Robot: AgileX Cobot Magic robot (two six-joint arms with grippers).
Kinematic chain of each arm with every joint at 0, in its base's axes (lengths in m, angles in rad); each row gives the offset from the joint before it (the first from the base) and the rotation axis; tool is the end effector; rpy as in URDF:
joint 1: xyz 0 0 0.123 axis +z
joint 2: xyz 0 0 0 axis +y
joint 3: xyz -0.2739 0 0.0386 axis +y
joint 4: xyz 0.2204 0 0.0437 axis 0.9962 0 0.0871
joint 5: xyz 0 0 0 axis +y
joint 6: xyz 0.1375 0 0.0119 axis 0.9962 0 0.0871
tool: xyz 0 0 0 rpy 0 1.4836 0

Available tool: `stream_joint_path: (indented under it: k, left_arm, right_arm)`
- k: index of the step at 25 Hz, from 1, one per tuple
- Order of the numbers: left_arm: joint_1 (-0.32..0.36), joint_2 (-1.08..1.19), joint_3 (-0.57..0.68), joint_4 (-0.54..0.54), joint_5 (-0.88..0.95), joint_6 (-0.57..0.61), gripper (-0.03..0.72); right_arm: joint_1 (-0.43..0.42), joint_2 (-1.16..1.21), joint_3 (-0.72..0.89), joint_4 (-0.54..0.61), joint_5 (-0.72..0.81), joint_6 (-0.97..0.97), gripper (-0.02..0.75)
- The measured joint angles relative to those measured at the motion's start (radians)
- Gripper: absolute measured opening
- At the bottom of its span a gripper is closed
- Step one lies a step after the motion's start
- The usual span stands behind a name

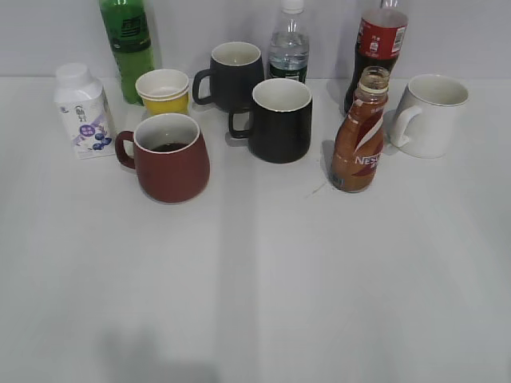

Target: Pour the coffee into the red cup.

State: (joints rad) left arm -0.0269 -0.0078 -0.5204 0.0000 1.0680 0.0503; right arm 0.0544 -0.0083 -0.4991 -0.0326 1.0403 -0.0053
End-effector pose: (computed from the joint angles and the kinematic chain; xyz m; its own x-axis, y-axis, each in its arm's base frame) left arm 0.0182 -0.0005 0.2478 -0.4352 0.0620 -0.8982 0.0488 0.9978 0.0452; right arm 0.0218 -0.0027 0.2451 -0.4295 -0.0452 -0.9019 -0.0384 0.9988 -0.0318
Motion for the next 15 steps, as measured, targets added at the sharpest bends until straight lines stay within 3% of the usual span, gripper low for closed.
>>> stream_joint_path:
  k: [15]
  left_arm:
    - [0.000, 0.000, 0.000, 0.000, 0.000, 0.000, 0.239]
  right_arm:
    - [0.000, 0.000, 0.000, 0.000, 0.000, 0.000, 0.448]
